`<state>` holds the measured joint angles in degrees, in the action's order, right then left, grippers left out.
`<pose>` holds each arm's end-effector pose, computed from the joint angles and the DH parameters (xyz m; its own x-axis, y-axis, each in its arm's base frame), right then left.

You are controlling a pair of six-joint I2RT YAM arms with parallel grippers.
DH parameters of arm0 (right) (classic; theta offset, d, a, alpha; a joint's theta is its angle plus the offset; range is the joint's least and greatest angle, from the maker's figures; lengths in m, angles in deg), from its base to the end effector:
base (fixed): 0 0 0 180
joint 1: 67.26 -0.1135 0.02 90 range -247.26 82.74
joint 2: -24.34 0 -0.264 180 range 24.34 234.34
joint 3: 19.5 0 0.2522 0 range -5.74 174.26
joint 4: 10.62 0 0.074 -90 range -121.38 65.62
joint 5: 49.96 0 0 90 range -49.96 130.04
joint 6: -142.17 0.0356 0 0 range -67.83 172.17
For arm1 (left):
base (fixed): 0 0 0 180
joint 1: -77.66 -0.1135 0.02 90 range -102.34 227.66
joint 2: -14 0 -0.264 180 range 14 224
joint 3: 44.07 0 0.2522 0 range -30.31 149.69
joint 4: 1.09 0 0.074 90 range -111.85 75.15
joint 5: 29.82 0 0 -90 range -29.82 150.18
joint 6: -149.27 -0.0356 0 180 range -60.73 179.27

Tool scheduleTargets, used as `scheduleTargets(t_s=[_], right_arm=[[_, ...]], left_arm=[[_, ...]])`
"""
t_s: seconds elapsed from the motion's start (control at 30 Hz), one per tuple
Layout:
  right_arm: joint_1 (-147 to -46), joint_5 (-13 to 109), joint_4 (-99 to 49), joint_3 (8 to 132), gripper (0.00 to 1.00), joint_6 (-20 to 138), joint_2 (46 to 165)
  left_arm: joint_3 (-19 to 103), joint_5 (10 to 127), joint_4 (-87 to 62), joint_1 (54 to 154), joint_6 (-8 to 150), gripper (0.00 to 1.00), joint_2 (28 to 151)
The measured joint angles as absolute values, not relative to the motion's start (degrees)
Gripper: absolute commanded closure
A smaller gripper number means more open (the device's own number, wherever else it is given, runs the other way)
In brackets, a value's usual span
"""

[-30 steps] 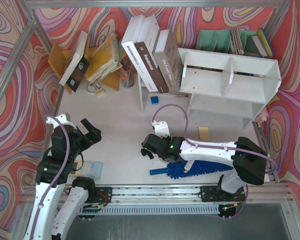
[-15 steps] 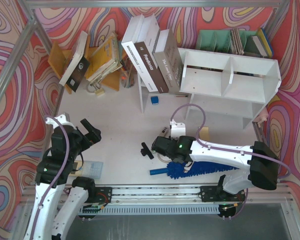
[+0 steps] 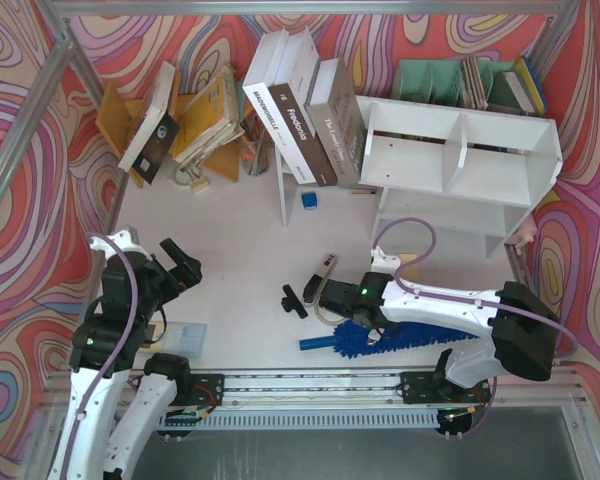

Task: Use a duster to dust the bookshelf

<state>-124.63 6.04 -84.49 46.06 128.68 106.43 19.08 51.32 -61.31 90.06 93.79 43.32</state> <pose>0.1379 0.1785 0.1997 -0.8068 0.2350 -0.5421 0.3610 0.9224 -0.1372 0.0960 -0.0155 0.3347 -0.4016 -0.4850 -0.7769 -0.1822 0.8736 -0.4512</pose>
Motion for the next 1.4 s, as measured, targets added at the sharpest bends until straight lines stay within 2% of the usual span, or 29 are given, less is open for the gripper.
scheduleTargets(t_s=[0.43,1.4], right_arm=[[-120.1,8.4,-81.1,43.2,0.55,126.6,105.1],[-117.9,11.0,-75.7,39.8,0.57,125.1,107.3]], left_arm=[[19.1,51.3,-61.3,90.1,93.8,0.02,43.3],[19.1,51.3,-61.3,90.1,93.8,0.02,43.6]])
